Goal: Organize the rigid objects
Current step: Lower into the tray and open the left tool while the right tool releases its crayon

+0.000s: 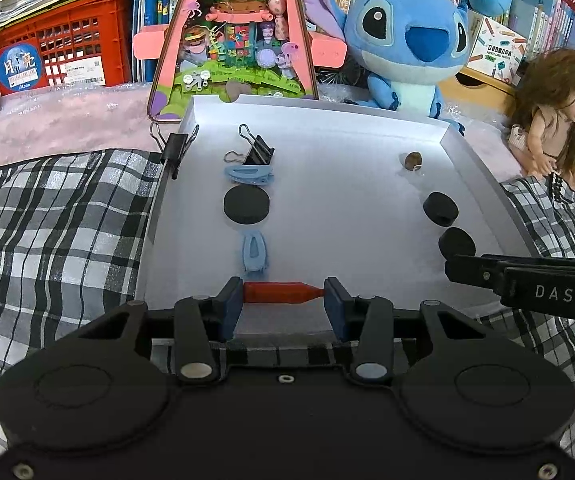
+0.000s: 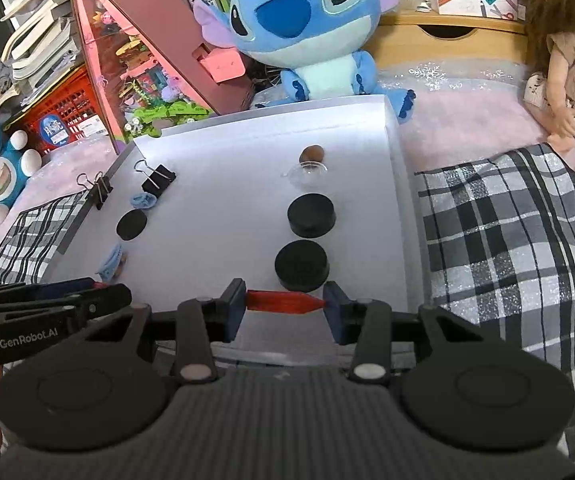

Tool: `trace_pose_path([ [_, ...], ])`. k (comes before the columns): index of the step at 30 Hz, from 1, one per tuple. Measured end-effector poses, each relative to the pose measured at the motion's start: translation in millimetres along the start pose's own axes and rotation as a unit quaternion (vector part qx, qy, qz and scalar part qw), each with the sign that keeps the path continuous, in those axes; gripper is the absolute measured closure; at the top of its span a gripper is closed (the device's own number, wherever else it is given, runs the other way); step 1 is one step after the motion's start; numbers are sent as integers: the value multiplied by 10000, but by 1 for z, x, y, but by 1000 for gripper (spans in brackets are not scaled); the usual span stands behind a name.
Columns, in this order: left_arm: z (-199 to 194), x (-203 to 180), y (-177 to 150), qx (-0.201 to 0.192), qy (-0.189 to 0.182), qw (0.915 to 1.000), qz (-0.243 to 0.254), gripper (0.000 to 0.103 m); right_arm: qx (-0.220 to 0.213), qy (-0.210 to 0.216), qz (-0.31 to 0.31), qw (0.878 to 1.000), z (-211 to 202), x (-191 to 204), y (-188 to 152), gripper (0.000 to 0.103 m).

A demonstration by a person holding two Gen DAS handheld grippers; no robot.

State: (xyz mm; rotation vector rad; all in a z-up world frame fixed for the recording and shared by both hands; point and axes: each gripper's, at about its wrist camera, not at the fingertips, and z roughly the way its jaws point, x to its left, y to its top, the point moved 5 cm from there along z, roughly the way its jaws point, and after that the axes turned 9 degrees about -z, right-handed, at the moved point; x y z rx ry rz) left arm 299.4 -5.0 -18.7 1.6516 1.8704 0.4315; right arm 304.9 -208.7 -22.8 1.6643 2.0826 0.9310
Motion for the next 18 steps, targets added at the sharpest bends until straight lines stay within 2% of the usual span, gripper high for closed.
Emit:
trace_pose_path([
  [9, 0, -2, -2, -115, 69, 9999, 104, 61, -48, -65, -93, 9999, 0, 2, -1, 52],
  [12, -2, -3, -2, -169, 111, 9996, 186, 60, -92, -63, -62, 9999, -1, 1, -2, 42],
  [14, -4, -2, -3, -195, 132, 9995, 194, 55, -116, -49, -39, 9999, -2, 1, -2, 41],
  [18, -10, 0, -4, -263, 128, 9994, 189, 52, -173, -40, -42, 9998, -6, 2, -3, 36],
])
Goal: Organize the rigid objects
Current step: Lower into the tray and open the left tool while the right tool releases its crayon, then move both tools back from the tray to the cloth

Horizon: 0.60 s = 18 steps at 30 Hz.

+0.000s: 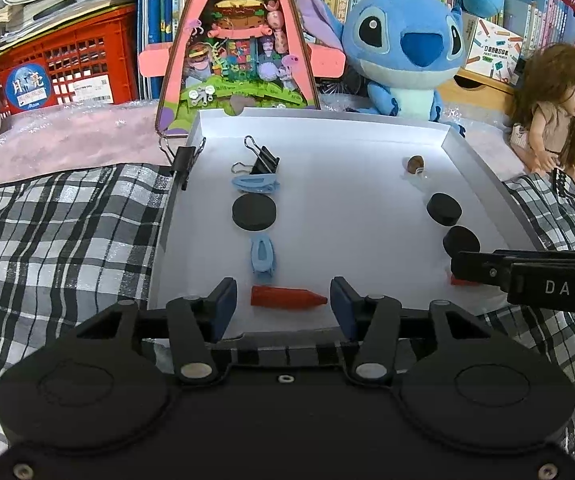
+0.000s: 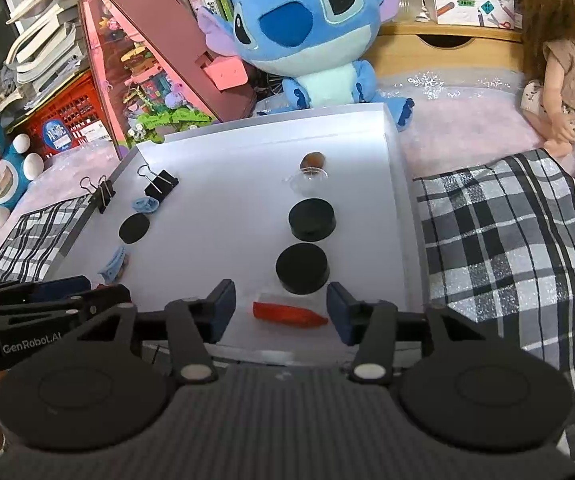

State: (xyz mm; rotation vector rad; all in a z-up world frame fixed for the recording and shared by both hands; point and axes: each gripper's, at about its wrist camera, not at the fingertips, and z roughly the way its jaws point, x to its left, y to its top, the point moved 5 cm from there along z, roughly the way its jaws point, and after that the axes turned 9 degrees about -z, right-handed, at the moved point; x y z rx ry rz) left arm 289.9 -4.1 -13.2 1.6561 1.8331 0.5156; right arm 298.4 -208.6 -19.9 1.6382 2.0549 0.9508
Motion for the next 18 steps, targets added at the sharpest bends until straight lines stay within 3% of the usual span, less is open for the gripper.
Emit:
trace_pose_path([
  [4, -10, 1, -2, -140, 18, 9999, 67, 40, -95, -50, -51, 9999, -7, 2, -2, 30],
  [11, -34, 1, -11, -373, -84, 9990, 235, 28, -336, -71, -165, 9993, -23, 10, -5, 21],
  [18, -57, 0, -26, -576, -165, 9972, 447, 27, -647, -35, -243, 9976, -44, 20, -12, 17],
])
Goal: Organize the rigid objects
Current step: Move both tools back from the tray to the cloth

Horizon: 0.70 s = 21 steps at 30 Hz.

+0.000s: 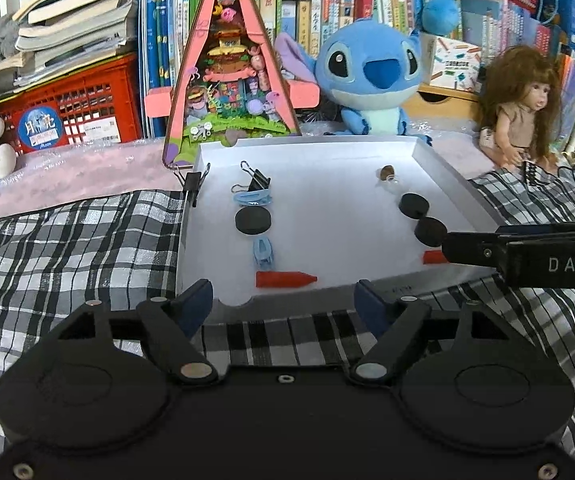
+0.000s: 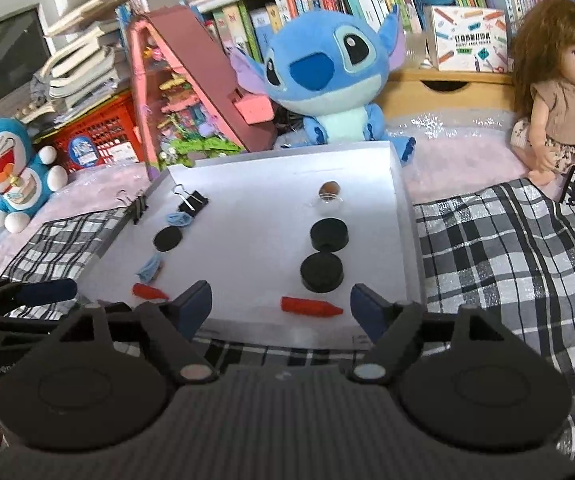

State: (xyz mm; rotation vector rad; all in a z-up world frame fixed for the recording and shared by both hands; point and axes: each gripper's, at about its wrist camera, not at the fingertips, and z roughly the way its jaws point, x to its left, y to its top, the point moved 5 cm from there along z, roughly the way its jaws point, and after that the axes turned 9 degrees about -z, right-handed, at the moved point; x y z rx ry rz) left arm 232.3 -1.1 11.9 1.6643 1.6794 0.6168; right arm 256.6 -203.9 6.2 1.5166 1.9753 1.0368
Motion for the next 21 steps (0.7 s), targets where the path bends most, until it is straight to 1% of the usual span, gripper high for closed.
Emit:
trace_pose_path([
  [5, -15, 1, -11, -121, -67, 9999, 20, 26, -223, 33, -225, 9995, -18, 13, -10, 16],
  [11, -35, 5, -31, -305, -111, 9995, 34, 25, -394, 96, -488, 9980, -38, 28, -25, 14],
  [21, -59, 22, -66, -505, -6, 9987, 80, 22, -555, 125, -914, 9942, -60, 52, -59, 9],
])
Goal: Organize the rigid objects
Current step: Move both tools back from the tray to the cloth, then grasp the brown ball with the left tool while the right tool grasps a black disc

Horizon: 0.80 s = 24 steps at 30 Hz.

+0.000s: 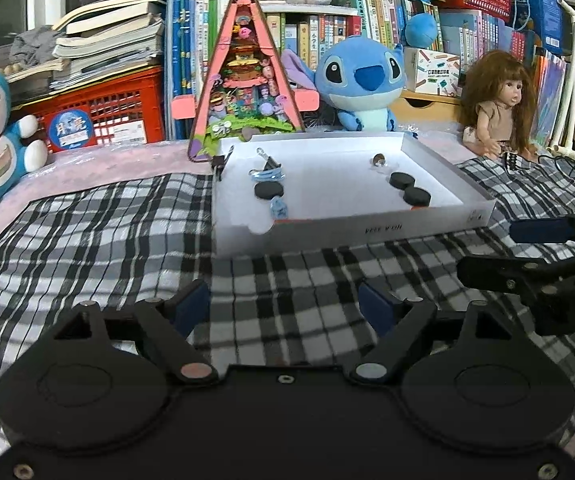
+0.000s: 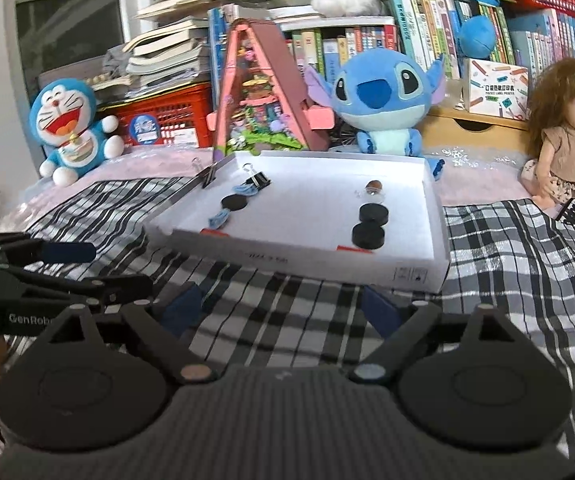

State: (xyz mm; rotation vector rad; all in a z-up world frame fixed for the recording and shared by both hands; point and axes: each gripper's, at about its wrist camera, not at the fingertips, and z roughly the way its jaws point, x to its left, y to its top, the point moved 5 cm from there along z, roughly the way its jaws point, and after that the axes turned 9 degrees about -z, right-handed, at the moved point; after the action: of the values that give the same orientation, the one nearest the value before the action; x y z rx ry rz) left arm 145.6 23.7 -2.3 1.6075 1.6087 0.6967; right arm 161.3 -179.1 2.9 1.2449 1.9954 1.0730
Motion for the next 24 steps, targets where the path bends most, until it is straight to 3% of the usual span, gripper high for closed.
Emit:
trace_pose_path([
  [15, -17, 25, -48, -352, 348, 9983, -301, 21, -394, -61, -462, 9981, -22, 43, -43, 0],
  [24, -16, 23, -58, -337, 233, 9988, -250, 24, -419, -211, -399, 9981, -27, 51, -73, 0],
])
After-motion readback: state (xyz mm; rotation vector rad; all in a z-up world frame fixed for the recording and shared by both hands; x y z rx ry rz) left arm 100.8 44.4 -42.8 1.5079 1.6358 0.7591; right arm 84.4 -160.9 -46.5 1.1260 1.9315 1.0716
